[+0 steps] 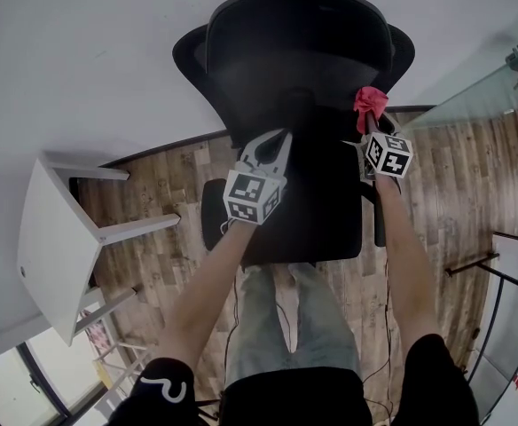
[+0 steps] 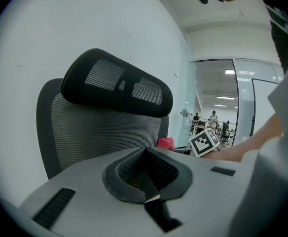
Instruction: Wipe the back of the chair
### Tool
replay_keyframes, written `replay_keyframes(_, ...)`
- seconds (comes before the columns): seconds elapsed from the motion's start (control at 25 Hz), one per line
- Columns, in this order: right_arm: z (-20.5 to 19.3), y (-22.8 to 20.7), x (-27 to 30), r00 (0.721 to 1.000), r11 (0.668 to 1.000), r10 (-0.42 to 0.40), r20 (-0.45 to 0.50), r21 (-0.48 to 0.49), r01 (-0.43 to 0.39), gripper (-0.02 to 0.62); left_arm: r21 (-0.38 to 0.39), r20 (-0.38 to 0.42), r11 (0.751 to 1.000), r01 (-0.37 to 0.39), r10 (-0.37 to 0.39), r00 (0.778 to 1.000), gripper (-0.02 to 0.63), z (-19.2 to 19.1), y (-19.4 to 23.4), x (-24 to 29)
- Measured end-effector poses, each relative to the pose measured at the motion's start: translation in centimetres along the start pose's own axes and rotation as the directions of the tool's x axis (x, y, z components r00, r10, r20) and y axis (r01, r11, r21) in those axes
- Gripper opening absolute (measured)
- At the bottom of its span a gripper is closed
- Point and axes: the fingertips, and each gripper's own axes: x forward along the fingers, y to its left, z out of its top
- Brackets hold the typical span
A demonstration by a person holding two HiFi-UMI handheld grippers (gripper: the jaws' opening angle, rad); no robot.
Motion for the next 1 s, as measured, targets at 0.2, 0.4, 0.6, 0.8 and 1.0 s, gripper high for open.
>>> replay_keyframes(0.2,-0.1,-0.5,-0.9,1.000,1.000,-0.005,0.006,0.003,0.005,0.075,0.001,-0.006,1.000,-0.001,0.001,1.000,0.023,-0.2,-0.4,-0.1)
replay_keyframes(0.4,-0.2,1.9,-0.9,1.000,1.000,0.021,0.008,-0.017,-0.021,0.075,-0.004,-0.003,1.000,-0.013,0.013,1.000,0.023,-0.3,0.6,-1.4)
replay_keyframes(0.6,-0.5,6.1,-0.5,0.998,0.998,0.060,0.006,-0.030,-0.060,0.075,-0.006,-0.002,0.999,-0.038,0.038,0.999,0.023,-0.6,2.8,-4.1)
replay_keyframes(0.8,-0.9,11.6,0.6,0.994,0.993,0.107,0.001,-0.048,-0.107,0.075,-0.013,0.000,0.997,-0.075,0.075,0.997,0.023,-0.8,6.2,-7.4)
replay_keyframes(1.0,-1.6,17.7,1.6,0.987,0.985,0.161,-0.012,-0.066,-0.162,0.075,-0.024,-0.001,0.993,-0.114,0.114,0.993,0.023,-1.4,9.6,-11.1)
